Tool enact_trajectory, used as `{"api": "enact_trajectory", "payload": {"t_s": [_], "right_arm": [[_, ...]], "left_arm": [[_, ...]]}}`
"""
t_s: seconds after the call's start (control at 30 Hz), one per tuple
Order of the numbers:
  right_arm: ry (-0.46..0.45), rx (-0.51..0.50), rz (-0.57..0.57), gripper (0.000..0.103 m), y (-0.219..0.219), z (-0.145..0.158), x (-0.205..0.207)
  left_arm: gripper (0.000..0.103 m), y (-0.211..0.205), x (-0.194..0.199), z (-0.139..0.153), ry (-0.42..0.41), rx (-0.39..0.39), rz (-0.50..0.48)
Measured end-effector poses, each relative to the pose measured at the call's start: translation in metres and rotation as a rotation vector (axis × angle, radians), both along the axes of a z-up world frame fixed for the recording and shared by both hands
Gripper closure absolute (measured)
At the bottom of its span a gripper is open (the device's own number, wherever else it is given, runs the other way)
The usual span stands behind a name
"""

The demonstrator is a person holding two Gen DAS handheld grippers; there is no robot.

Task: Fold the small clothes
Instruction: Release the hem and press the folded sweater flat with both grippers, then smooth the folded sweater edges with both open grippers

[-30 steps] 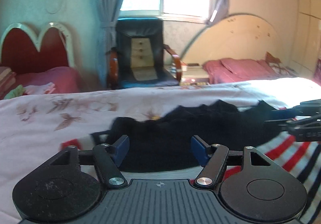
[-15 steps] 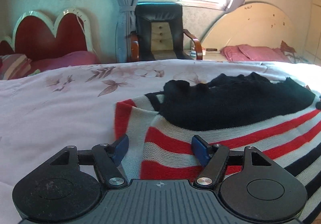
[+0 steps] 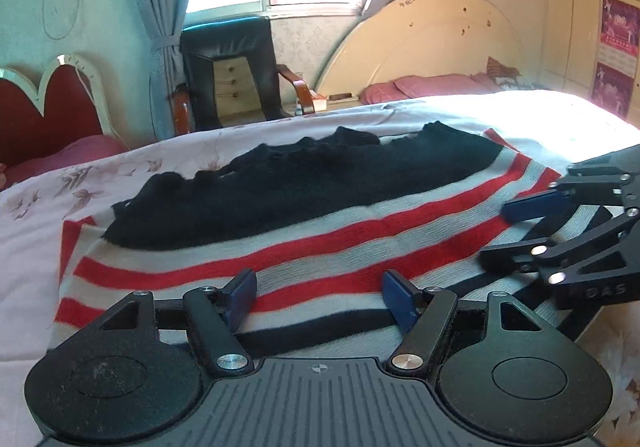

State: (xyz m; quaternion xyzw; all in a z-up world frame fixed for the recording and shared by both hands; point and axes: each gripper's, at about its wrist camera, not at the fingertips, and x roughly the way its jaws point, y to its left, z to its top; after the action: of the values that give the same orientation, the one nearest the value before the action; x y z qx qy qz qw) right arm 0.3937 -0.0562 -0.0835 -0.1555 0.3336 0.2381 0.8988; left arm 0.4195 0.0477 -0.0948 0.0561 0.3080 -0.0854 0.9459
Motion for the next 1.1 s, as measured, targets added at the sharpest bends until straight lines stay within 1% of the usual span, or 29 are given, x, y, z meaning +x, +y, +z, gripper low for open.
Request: {"api": "enact_trajectory", "payload": {"t_s": [0.07,0.13,0.2,0.23,0.3,0.33,0.4,0.43,0.47,0.5,0.53,0.6,0.67,0.7,0.73,0.8,0.87,0.93,0.97,1.03,1.1], "right_arm": [[-0.002,-0.020,-0.017,0.055,-0.020,0.001,-0.011],[0.012,-0.024,-0.080,0.053,-0.048,0.001,-0.019],[0.050,0.042,-0.130,0.054,-0.078,0.004,-0.026],[0.044,0.057,-0.161,0.059,-0.091,0.010,-0.030],[-0.007,0.066,-0.207,0.060,-0.106,0.020,-0.040],[-0.006,0.080,-0.241,0.059,-0.115,0.021,-0.040],[0.046,0.103,-0.297,0.061,-0.126,0.017,-0.034],[0.076,0.115,-0.310,0.071,-0.129,0.013,-0.031],[0.100,0.131,-0.300,0.081,-0.130,0.010,-0.031],[0.129,0.122,-0.285,0.089,-0.128,0.005,-0.032],[0.120,0.076,-0.283,0.090,-0.124,0.002,-0.038],[0.097,0.032,-0.296,0.090,-0.123,0.001,-0.047],[0.091,0.017,-0.316,0.088,-0.123,0.002,-0.052],[0.078,0.013,-0.340,0.081,-0.121,0.008,-0.054],[0.048,0.021,-0.349,0.080,-0.119,0.015,-0.058],[-0.015,0.052,-0.305,0.078,-0.106,0.031,-0.066],[-0.025,0.064,-0.249,0.078,-0.082,0.037,-0.067],[-0.012,0.069,-0.196,0.076,-0.054,0.036,-0.065],[-0.005,0.064,-0.173,0.071,-0.041,0.033,-0.064],[-0.010,0.048,-0.146,0.047,-0.019,0.025,-0.064],[-0.005,0.039,-0.126,0.048,-0.003,0.019,-0.064]], "left_arm": [[0.033,0.031,-0.015,-0.001,-0.004,-0.042,0.050],[0.032,0.061,-0.029,-0.002,0.006,-0.065,0.121],[0.032,0.083,-0.042,0.001,0.000,-0.105,0.151],[0.032,0.087,-0.047,0.006,-0.010,-0.089,0.174],[0.032,0.088,-0.054,0.011,-0.032,-0.039,0.190],[0.032,0.089,-0.055,0.011,-0.032,-0.034,0.192],[0.032,0.090,-0.054,0.005,-0.005,-0.036,0.200],[0.032,0.091,-0.053,0.001,0.006,-0.035,0.204],[0.032,0.090,-0.053,-0.002,0.004,-0.021,0.204],[0.032,0.087,-0.054,-0.004,0.000,0.005,0.200],[0.032,0.085,-0.055,-0.005,-0.004,0.036,0.198],[0.032,0.087,-0.057,-0.005,-0.004,0.038,0.213],[0.032,0.090,-0.059,0.000,0.013,0.022,0.252],[0.032,0.088,-0.061,0.005,0.002,0.027,0.267],[0.032,0.079,-0.065,0.010,-0.026,0.031,0.261],[0.032,0.056,-0.068,0.017,-0.054,0.032,0.201],[0.032,0.024,-0.066,0.019,-0.061,0.057,0.134],[0.032,-0.001,-0.062,0.017,-0.051,0.068,0.101],[0.032,-0.012,-0.059,0.015,-0.037,0.075,0.104],[0.032,-0.026,-0.054,0.009,0.001,0.094,0.136],[0.032,-0.031,-0.053,0.006,0.015,0.093,0.147]]}}
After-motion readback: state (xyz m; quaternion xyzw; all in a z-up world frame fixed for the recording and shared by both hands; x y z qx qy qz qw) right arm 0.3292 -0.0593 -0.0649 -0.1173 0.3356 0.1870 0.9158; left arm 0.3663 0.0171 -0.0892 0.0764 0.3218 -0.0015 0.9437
